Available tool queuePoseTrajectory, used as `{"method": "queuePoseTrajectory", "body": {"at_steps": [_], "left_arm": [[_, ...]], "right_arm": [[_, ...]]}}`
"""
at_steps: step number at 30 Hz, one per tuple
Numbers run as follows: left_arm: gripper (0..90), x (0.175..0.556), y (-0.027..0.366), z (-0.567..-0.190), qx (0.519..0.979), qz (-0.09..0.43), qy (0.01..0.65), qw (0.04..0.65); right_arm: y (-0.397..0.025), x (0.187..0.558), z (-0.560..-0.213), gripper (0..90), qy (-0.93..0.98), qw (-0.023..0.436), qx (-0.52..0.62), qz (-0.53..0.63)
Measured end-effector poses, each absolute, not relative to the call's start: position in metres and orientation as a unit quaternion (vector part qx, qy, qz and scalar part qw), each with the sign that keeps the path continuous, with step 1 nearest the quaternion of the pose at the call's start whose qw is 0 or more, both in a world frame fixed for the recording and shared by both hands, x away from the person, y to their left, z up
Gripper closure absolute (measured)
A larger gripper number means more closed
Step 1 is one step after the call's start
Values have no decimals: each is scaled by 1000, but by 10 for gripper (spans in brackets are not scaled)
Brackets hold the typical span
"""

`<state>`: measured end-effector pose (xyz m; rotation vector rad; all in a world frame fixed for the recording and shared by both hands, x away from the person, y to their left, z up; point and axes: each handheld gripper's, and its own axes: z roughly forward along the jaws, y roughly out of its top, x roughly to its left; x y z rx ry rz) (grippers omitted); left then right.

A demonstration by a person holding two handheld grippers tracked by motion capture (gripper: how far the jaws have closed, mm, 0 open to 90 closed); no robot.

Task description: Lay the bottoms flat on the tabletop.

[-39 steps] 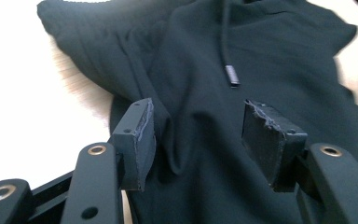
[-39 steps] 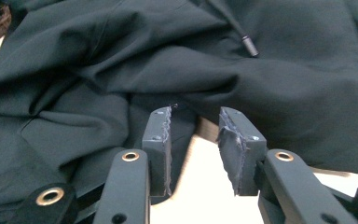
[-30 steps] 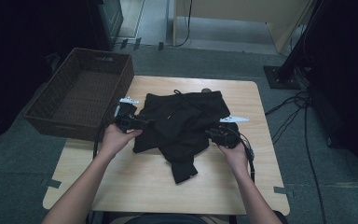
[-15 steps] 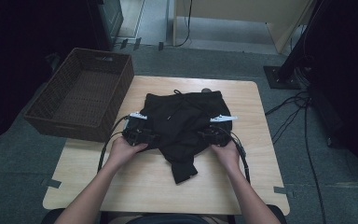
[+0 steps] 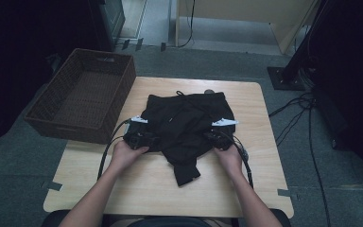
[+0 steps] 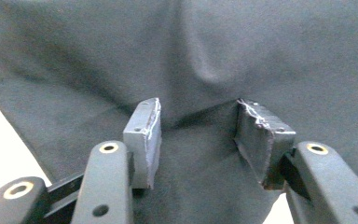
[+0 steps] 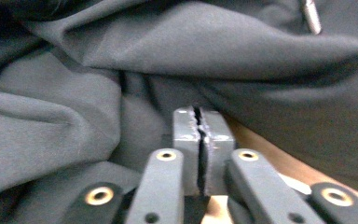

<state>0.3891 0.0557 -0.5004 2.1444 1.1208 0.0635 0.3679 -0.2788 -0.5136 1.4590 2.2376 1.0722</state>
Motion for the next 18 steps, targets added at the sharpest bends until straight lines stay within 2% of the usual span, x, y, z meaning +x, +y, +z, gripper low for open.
{"method": "queuePoseTrajectory", "body": {"at_steps": [1, 4, 18], "left_arm": [[525, 390, 55, -500, 830, 41, 436, 345], [545, 395, 58, -500, 824, 41, 449, 344], [589, 414, 64, -501, 810, 63, 471, 344]], "right_arm": [[-285, 369, -513, 887, 768, 112, 511, 370], [-292, 367, -512, 888, 763, 102, 521, 368], [-342, 346, -510, 881, 725, 93, 579, 361]]}}
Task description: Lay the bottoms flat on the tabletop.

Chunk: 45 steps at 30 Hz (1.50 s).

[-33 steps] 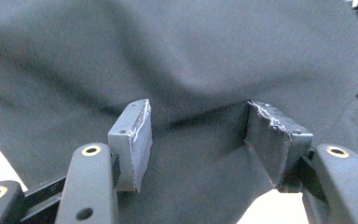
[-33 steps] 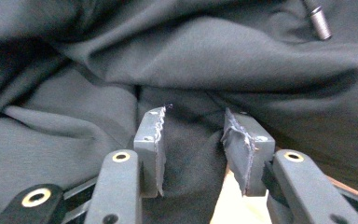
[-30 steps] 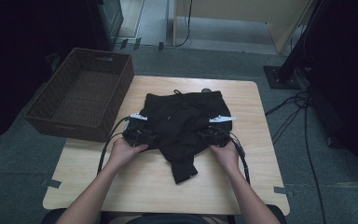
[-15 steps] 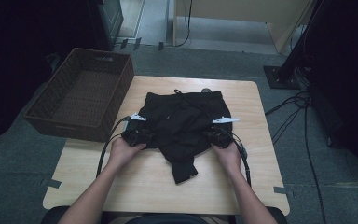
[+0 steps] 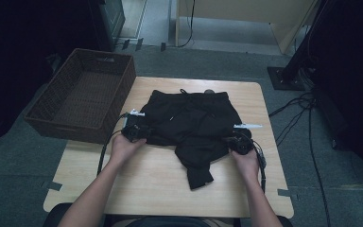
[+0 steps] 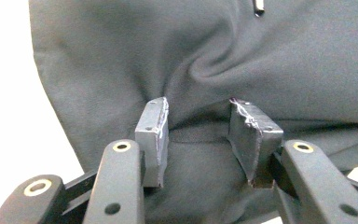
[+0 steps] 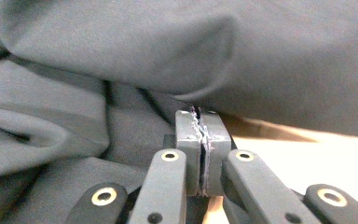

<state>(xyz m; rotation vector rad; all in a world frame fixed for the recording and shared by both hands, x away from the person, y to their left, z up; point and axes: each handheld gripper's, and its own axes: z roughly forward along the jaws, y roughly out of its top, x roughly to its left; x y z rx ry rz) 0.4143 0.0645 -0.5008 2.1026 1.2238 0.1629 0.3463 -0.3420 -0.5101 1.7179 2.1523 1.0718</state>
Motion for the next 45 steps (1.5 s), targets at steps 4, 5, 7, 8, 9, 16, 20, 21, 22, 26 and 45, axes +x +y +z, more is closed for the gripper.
{"method": "queuePoseTrajectory", "body": {"at_steps": [4, 5, 7, 8, 9, 16, 20, 21, 22, 26, 45], "left_arm": [[601, 421, 68, -502, 799, 74, 484, 348], [599, 421, 68, -502, 799, 74, 484, 348], [586, 421, 68, -502, 797, 69, 487, 350], [540, 421, 68, -500, 798, 55, 487, 351], [531, 420, 67, -499, 798, 48, 486, 352], [489, 398, 60, -475, 817, 37, 452, 355], [477, 388, 55, -466, 817, 23, 445, 367], [473, 383, 52, -463, 819, 19, 437, 373], [470, 383, 52, -463, 819, 19, 437, 373], [465, 374, 40, -460, 828, 8, 417, 374], [419, 355, -8, -476, 850, -19, 370, 375]], "right_arm": [[-355, 338, -509, 868, 723, 103, 587, 349], [-355, 338, -509, 868, 723, 103, 587, 349], [-356, 336, -507, 836, 724, 112, 588, 343], [-356, 335, -504, 796, 720, 112, 584, 357], [-356, 335, -503, 789, 719, 113, 582, 363], [-344, 329, -492, 706, 720, 113, 557, 399], [-332, 326, -486, 701, 727, 108, 539, 411], [-330, 325, -485, 704, 730, 107, 536, 410], [-330, 325, -485, 704, 730, 107, 536, 410], [-313, 327, -490, 721, 751, 85, 520, 398], [-254, 324, -501, 692, 789, 57, 466, 398]]}}
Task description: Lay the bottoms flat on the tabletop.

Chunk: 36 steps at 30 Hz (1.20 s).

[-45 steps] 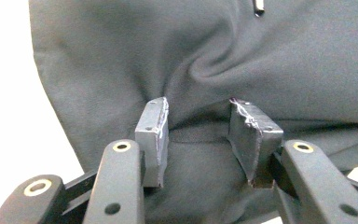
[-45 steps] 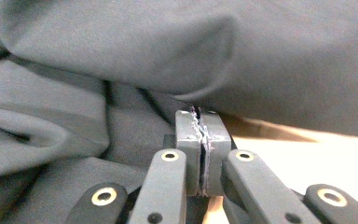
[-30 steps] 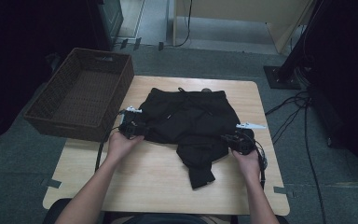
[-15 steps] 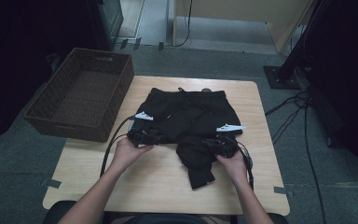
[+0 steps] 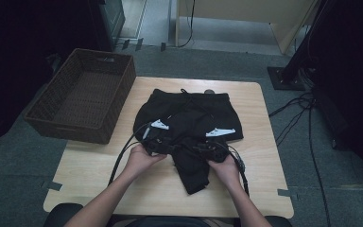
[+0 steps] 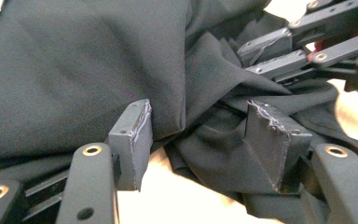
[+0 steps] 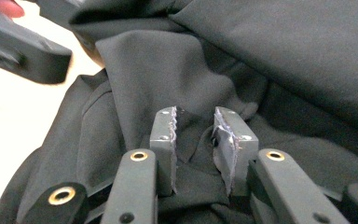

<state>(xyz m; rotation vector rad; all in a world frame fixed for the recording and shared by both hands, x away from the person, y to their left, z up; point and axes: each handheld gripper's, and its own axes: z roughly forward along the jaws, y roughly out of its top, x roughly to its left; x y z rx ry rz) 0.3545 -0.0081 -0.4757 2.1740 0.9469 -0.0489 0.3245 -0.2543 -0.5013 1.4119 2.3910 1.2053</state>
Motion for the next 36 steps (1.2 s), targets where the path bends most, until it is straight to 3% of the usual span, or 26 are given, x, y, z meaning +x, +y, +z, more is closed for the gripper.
{"method": "queuePoseTrajectory", "body": {"at_steps": [10, 15, 17, 20, 21, 23, 30, 36], "left_arm": [[446, 349, -24, -457, 843, -29, 355, 404], [453, 352, -36, -465, 856, -22, 344, 385], [513, 355, -38, -471, 861, -13, 342, 375], [742, 360, -36, -477, 862, -16, 345, 371], [742, 362, -33, -478, 863, -17, 345, 369], [875, 364, -30, -477, 861, -17, 344, 374], [900, 364, -16, -468, 854, -22, 346, 388], [900, 364, 2, -459, 847, -16, 361, 390]], "right_arm": [[-259, 324, -500, 681, 782, 53, 475, 401], [-262, 323, -498, 665, 779, 56, 477, 403], [-269, 322, -495, 656, 771, 59, 485, 409], [-280, 322, -494, 637, 763, 65, 493, 414], [-284, 321, -494, 628, 759, 66, 499, 413], [-294, 320, -493, 608, 751, 76, 510, 412], [-319, 320, -498, 557, 737, 88, 537, 401], [-306, 324, -509, 508, 757, 93, 530, 371]]}}
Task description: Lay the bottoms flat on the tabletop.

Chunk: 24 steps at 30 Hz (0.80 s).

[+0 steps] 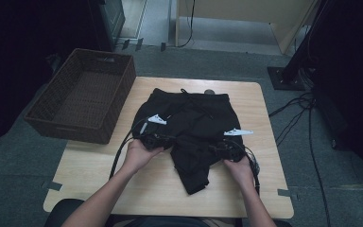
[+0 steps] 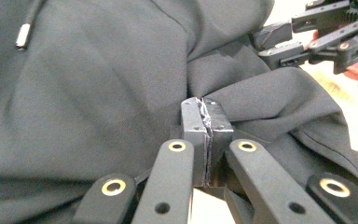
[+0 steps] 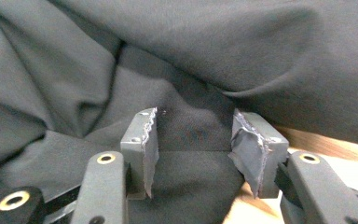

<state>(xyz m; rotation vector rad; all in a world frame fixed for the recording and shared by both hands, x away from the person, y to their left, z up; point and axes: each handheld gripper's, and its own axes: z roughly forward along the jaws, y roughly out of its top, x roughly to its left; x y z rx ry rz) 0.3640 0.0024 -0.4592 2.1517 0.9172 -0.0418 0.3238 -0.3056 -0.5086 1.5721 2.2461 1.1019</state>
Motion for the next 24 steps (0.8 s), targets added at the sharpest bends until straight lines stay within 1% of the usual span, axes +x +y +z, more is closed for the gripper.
{"method": "queuePoseTrajectory", "body": {"at_steps": [2, 4, 7, 8, 9, 10, 11, 12, 13, 14, 15, 17, 19, 24], "left_arm": [[900, 366, 8, -459, 844, -20, 369, 389], [900, 367, 15, -460, 839, -25, 380, 389], [900, 370, 24, -462, 833, -21, 393, 388], [900, 371, 30, -462, 831, -19, 399, 387], [900, 371, 30, -462, 831, -19, 399, 387], [900, 373, 37, -462, 827, -11, 408, 387], [900, 373, 37, -462, 827, -11, 408, 387], [900, 374, 42, -462, 825, -7, 414, 385], [900, 376, 49, -463, 822, -5, 422, 383], [900, 376, 49, -463, 822, -5, 422, 383], [900, 376, 57, -463, 819, -1, 431, 379], [900, 377, 61, -463, 818, 2, 435, 377], [900, 377, 74, -463, 806, -2, 453, 381], [900, 377, 81, -468, 805, -2, 465, 369]], "right_arm": [[-304, 324, -509, 516, 761, 100, 524, 370], [-301, 325, -509, 565, 767, 113, 518, 362], [-298, 323, -511, 683, 779, 148, 501, 348], [-298, 324, -512, 767, 782, 167, 493, 343], [-298, 324, -512, 767, 782, 167, 493, 343], [-299, 326, -511, 839, 782, 169, 498, 335], [-299, 326, -511, 839, 782, 169, 498, 335], [-300, 327, -510, 867, 781, 165, 501, 333], [-305, 332, -510, 886, 775, 144, 514, 339], [-305, 332, -510, 886, 775, 144, 514, 339], [-310, 336, -508, 890, 771, 135, 525, 335], [-312, 337, -508, 892, 771, 136, 526, 333], [-323, 340, -507, 894, 761, 137, 542, 328], [-340, 342, -504, 894, 748, 129, 570, 314]]}}
